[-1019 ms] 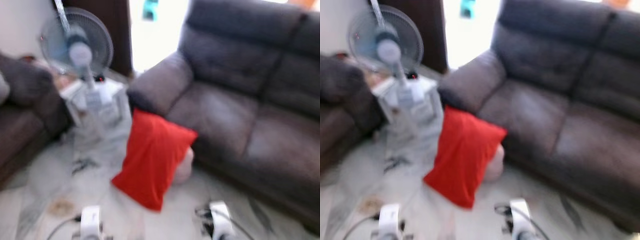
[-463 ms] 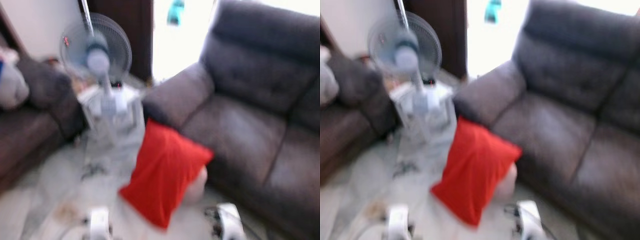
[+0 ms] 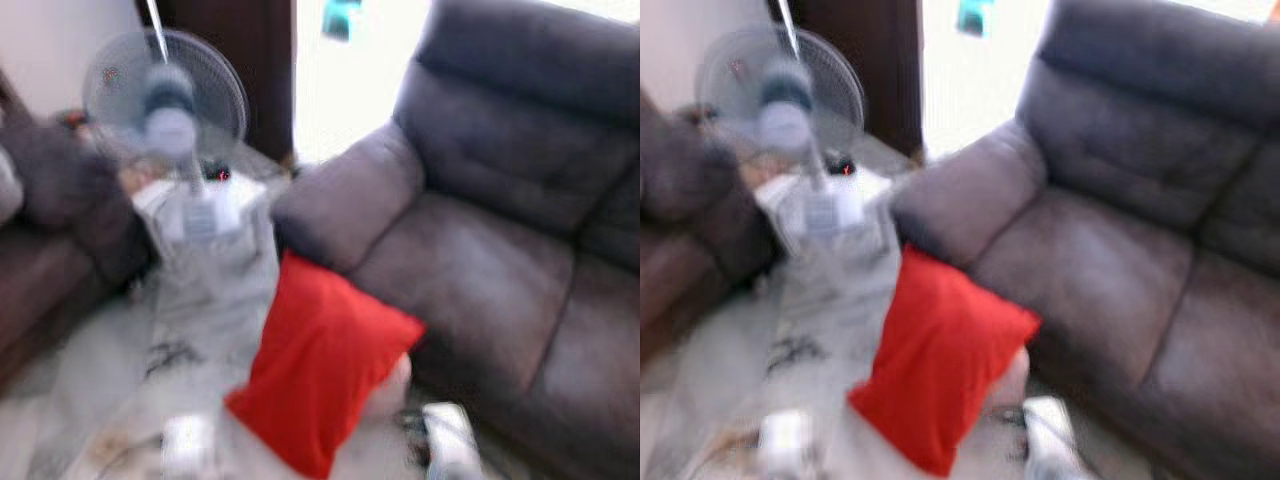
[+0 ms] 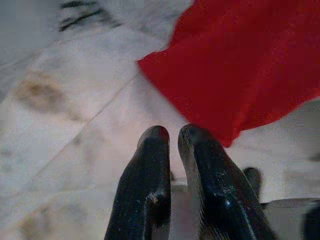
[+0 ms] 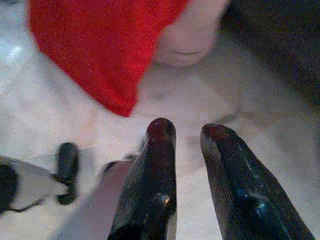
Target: Move the pillow to the sofa from floor
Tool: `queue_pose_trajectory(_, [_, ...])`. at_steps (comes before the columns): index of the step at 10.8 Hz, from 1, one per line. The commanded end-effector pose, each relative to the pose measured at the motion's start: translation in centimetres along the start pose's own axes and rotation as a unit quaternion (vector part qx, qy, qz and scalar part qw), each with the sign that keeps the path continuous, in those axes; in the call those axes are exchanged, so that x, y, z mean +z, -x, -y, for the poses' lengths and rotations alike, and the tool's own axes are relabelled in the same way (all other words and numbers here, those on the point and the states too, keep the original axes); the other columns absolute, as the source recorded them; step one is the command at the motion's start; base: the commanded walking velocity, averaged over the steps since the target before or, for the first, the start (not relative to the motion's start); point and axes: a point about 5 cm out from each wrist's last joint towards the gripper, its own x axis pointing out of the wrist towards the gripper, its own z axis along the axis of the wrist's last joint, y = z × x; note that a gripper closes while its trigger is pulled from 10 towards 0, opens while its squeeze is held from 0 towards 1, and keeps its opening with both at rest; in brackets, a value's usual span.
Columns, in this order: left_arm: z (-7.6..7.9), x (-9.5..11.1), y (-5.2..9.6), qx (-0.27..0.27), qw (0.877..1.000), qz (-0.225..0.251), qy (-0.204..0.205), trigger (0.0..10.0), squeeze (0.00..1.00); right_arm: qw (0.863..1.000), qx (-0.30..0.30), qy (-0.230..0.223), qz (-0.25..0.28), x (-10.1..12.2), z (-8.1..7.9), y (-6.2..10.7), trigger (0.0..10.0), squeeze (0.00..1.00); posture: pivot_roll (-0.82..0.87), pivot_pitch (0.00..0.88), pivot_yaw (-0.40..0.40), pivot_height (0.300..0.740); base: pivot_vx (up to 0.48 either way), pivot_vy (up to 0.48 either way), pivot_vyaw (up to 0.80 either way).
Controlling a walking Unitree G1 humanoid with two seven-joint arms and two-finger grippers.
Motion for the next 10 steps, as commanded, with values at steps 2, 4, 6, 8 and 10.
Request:
queue_pose_trajectory(2, [-1.35,-0.47,0.15,0.017,1.000,-0.009,-0.007,10.0,0.00,1.000,0.005,0.003,0.005,0.42,-0.32,-0.10,10.0,0.00,0.08,0.106,-0.052,0.740,0.311,0.000,0.00])
queue_pose_trajectory(4, [-1.33,-0.46,0.15,0.016,1.000,-0.009,-0.009,10.0,0.00,1.000,0.007,0.008,0.002,0.28,-0.38,-0.09,10.0,0.00,0.08,0.101,-0.050,0.740,0.309,0.000,0.63])
queue_pose_trajectory(6, [-1.34,-0.53,0.16,0.016,1.000,-0.011,-0.009,10.0,0.00,1.000,0.006,0.002,0.001,0.16,-0.47,-0.10,10.0,0.00,0.08,0.095,-0.050,0.740,0.264,0.000,0.00])
queue_pose_trajectory(8, [-1.30,-0.58,0.17,0.015,1.000,-0.014,-0.008,10.0,0.00,1.000,0.008,0.001,0.003,0.37,-0.82,-0.18,10.0,0.00,0.08,0.088,-0.050,0.740,0.000,0.000,0.00])
queue_pose_trajectory(10, [-1.24,-0.59,0.17,0.014,1.000,-0.014,-0.008,10.0,0.00,1.000,0.004,0.014,-0.002,0.42,-0.85,-0.21,10.0,0.00,0.09,0.084,-0.051,0.740,0.000,0.000,0.00])
